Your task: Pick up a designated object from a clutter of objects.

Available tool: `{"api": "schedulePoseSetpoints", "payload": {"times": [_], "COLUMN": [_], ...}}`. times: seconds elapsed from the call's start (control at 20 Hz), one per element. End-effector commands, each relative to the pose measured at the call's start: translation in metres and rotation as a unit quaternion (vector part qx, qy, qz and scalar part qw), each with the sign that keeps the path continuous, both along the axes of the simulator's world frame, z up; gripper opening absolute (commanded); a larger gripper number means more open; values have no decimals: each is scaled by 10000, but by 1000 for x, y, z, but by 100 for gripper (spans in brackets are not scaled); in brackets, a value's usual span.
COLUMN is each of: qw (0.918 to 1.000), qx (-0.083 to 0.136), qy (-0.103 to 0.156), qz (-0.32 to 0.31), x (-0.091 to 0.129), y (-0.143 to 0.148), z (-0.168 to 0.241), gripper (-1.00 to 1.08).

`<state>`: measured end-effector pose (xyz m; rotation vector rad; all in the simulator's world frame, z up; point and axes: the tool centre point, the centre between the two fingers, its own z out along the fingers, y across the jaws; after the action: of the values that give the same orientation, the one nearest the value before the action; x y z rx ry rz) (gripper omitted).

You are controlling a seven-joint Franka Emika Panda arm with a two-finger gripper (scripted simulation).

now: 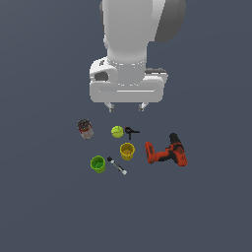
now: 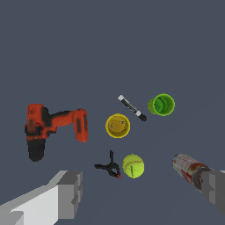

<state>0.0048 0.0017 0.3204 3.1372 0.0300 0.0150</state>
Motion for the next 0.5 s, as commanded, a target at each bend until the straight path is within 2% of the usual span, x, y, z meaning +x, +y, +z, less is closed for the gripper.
{"api": "schedulePoseSetpoints", "payload": {"times": [0.0, 0.45], "qw": [10000, 9999], "qx": [0, 125], "qy": [0, -79], "qz": [0, 3], "x": [0, 1], "y": [0, 17], "z": [0, 19], "gripper": [100, 100]}}
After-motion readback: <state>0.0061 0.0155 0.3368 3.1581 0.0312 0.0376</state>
